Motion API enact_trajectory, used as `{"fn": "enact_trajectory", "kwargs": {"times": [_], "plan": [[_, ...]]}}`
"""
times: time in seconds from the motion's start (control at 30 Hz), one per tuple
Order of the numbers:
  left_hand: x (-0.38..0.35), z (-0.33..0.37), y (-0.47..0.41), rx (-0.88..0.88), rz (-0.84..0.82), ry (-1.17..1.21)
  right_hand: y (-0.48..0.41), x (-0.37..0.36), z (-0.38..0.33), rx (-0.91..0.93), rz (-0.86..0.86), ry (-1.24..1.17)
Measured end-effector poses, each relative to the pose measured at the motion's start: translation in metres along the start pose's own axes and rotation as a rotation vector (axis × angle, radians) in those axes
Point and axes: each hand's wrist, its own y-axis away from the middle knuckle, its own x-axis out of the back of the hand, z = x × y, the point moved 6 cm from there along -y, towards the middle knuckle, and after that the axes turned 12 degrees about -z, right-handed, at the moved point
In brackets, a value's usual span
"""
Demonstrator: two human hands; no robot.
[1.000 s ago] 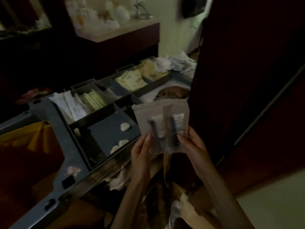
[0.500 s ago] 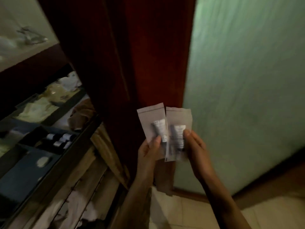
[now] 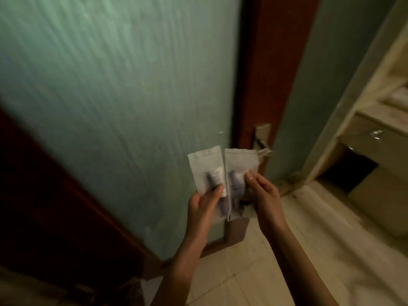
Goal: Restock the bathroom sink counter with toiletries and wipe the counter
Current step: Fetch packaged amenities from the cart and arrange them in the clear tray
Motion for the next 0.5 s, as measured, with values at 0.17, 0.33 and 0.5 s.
{"fn": "enact_trajectory", "kwargs": {"times": [0.17, 0.33, 0.5], "plan": [[-0.101, -0.035, -0.022, 0.102, -0.13, 0.027, 0.026, 0.104, -0.014, -0.031, 0.206, 0.029], [-0.177, -0.068, -0.026, 0.194, -0.322, -0.134, 0.058, 0.177, -0.022, -0.028, 0.412, 0.048], [-0.227, -0.085, -0.028, 0.274, -0.416, 0.001, 0.074, 0.218, -0.02, -0.048, 0.536, 0.064]]}}
